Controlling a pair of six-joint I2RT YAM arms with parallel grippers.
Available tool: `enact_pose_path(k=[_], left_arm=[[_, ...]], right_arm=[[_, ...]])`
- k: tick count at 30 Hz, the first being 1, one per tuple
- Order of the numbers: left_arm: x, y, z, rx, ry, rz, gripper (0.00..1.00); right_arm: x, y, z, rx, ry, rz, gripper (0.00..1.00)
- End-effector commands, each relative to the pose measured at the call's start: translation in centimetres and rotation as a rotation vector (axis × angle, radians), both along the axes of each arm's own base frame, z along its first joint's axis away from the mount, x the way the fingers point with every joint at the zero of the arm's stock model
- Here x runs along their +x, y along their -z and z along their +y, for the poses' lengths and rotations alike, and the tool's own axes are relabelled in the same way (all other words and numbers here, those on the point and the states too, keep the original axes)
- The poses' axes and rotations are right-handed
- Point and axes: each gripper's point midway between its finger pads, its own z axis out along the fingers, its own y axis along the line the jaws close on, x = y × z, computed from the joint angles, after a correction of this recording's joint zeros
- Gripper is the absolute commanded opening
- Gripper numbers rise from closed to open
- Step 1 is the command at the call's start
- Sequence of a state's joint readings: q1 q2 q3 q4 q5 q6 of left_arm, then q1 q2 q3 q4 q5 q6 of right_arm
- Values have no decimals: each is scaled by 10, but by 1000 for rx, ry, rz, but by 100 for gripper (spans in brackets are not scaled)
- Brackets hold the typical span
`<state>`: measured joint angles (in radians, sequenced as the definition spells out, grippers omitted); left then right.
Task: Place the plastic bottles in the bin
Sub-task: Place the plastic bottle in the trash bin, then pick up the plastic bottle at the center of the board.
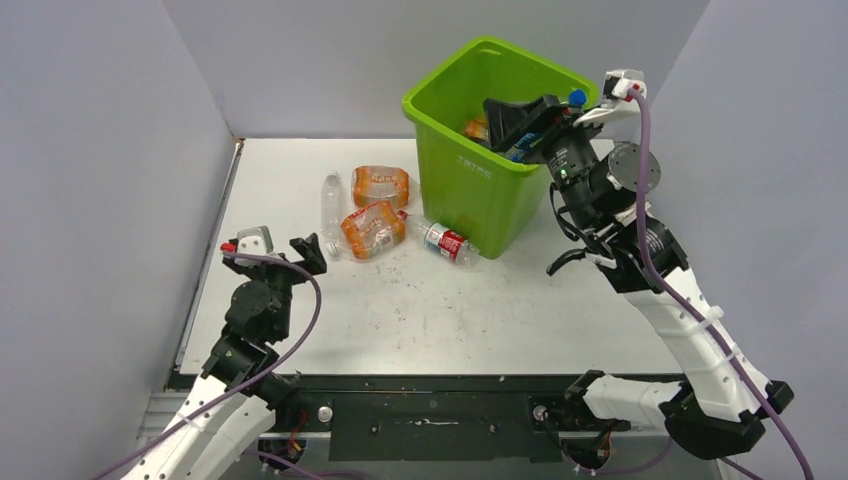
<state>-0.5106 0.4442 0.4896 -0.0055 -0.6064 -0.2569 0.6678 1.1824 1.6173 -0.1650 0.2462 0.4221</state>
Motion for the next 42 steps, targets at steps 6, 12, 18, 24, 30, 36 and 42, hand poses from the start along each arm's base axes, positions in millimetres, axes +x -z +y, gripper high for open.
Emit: enact_pose_path(k=[6, 12, 18, 24, 30, 36, 42], left_arm=[[22, 36, -51, 157, 230, 240, 96], [45, 90, -79, 156, 315, 545, 96], [67, 89, -112, -221, 282, 518, 96], [62, 96, -162, -489, 273, 394, 96], [75, 106, -149, -683, 98, 323, 96], [72, 144, -84, -851, -186, 338, 96], [71, 160, -65, -942, -284, 280, 96]], right_arm=[[-86, 110, 43, -67, -455, 114, 96], [-106, 201, 35, -33, -486, 220, 97], [-97, 263, 19, -32, -377, 307, 96], [-79, 314, -10, -53, -171, 405, 97], [-72, 343, -13, -19, -118, 457, 97], [-79, 344, -14, 4, -137, 455, 97], [-81, 340, -14, 21, -149, 447, 97]])
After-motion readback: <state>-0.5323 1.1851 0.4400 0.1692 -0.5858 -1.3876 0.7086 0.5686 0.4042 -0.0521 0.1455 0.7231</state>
